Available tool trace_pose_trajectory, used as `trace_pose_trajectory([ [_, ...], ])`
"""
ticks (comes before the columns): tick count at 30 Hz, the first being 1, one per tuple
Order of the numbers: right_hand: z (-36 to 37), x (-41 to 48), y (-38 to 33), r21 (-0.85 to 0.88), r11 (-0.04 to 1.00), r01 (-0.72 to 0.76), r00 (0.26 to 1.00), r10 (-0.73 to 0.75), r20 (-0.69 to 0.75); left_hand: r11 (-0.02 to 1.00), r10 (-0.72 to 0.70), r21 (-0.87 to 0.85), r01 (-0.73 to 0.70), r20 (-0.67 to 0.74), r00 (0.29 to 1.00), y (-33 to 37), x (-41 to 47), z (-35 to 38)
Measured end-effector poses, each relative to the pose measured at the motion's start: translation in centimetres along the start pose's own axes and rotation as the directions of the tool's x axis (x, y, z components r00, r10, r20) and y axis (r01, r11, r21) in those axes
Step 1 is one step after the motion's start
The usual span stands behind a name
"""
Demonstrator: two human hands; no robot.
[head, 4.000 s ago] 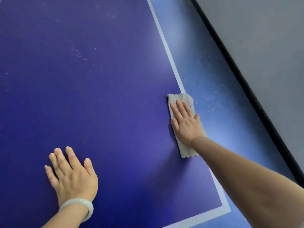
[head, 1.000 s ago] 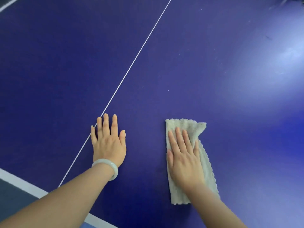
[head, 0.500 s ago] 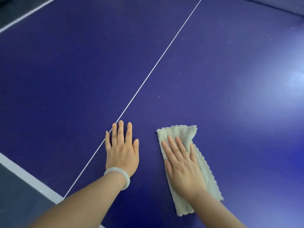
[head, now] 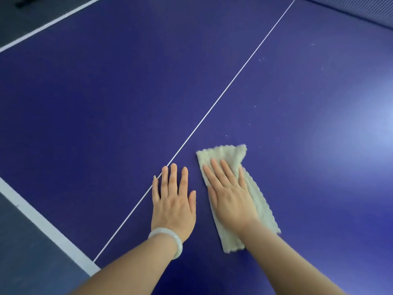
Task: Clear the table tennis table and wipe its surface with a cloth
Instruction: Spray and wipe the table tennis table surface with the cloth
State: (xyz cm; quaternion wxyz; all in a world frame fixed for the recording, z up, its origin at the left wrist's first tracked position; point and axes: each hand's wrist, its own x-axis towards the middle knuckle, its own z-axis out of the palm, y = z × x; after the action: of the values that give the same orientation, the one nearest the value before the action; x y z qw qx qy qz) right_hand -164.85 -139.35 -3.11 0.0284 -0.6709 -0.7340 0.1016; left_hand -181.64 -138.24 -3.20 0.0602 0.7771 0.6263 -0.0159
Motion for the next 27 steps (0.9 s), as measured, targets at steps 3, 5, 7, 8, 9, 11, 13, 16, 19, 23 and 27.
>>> trace_pose_trajectory([
  [3,-0.8,6.6,-0.2,-0.019,0.997,0.080,0.996,-0.080,0.038,1.000,-0.003,0.002,0.003,-0.001,1.000,0.0,0.0,0.1],
  [5,-1.5,10.4,-0.3,-0.022,0.995,0.099,0.993,-0.097,0.060,1.000,-0.001,0.003,0.001,-0.002,1.000,0.1,0.0,0.0],
  [7,-2.2,12.9,0.6,-0.012,0.996,0.091,0.994,-0.090,0.066,1.000,-0.003,0.000,0.003,-0.005,1.000,0.1,0.0,0.1],
  [8,-2.4,13.6,1.8,0.001,0.999,0.049,0.997,-0.049,0.060,1.000,-0.003,-0.003,0.003,-0.005,1.000,0.0,0.0,0.1],
  [9,-2.7,13.9,3.2,0.016,1.000,-0.025,0.999,0.024,0.044,1.000,0.000,-0.008,0.000,-0.005,1.000,0.0,0.0,0.2],
  [11,-3.2,13.1,7.2,0.050,0.971,-0.233,0.972,0.233,0.006,1.000,0.003,-0.015,-0.003,-0.004,1.000,-0.1,0.1,0.2],
  [13,-3.8,10.5,11.3,0.091,0.870,-0.485,0.873,0.487,0.002,1.000,0.004,-0.018,-0.004,-0.003,1.000,-0.1,0.1,0.1],
  [16,-3.8,6.7,11.9,0.134,0.658,-0.741,0.662,0.749,-0.018,1.000,0.008,-0.021,-0.008,0.012,1.000,-0.1,0.1,0.0],
  [19,-2.2,6.0,5.5,0.131,0.746,-0.653,0.745,0.664,-0.066,1.000,0.008,-0.025,-0.008,0.003,1.000,-0.1,0.1,0.0],
  [23,-0.7,6.1,-0.5,0.066,0.988,-0.142,0.990,0.143,-0.016,1.000,0.018,-0.021,-0.018,-0.009,1.000,-0.1,0.1,0.1],
  [27,-1.7,4.2,7.1,0.086,0.956,-0.280,0.955,0.286,-0.076,1.000,0.018,-0.019,-0.019,-0.028,0.999,-0.2,0.1,0.3],
])
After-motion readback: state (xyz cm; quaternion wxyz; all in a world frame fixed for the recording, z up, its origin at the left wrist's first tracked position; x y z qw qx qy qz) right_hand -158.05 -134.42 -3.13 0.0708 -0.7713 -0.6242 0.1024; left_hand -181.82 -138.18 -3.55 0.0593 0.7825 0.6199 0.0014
